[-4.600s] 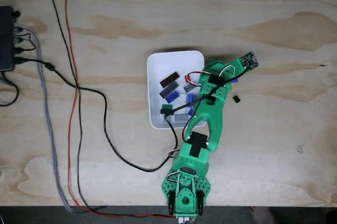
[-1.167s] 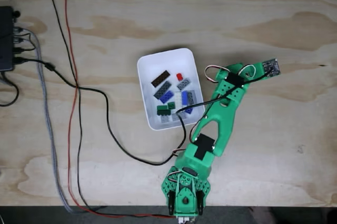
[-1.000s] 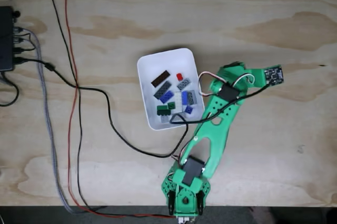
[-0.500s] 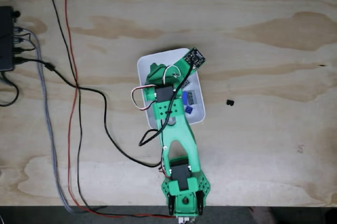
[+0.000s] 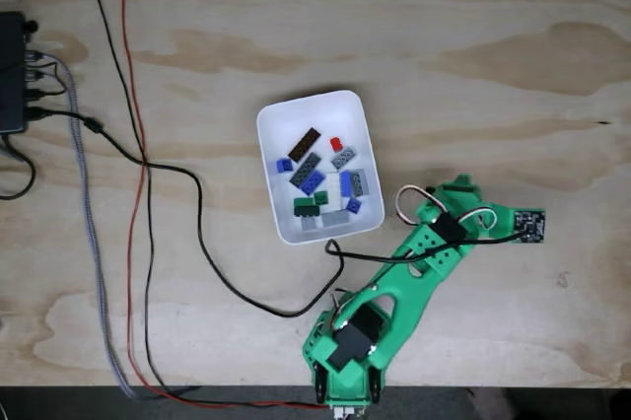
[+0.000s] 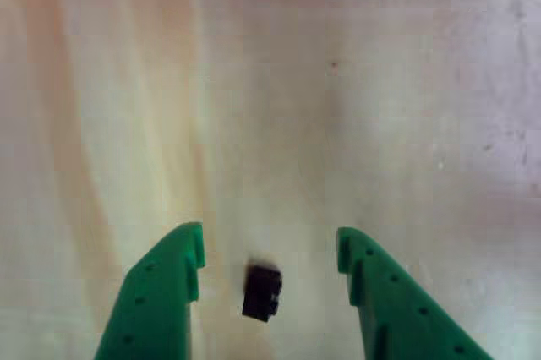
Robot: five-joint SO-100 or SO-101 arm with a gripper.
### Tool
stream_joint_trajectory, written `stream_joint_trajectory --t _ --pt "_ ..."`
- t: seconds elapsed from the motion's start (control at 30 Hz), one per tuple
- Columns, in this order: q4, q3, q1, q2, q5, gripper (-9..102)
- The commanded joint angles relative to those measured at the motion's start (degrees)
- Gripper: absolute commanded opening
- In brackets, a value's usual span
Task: Put all lego bricks in the bin.
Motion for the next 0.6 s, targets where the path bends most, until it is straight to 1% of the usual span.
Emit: stream_joint_trajectory --t 0.0,0.33,0.57 --pt "-3.3 0.0 -2.2 -2.0 0.2 17" --pt "-0.5 -3.5 -12.6 -12.1 5.9 15" --pt "-0.6 -6.2 -12.7 -16.2 5.1 6"
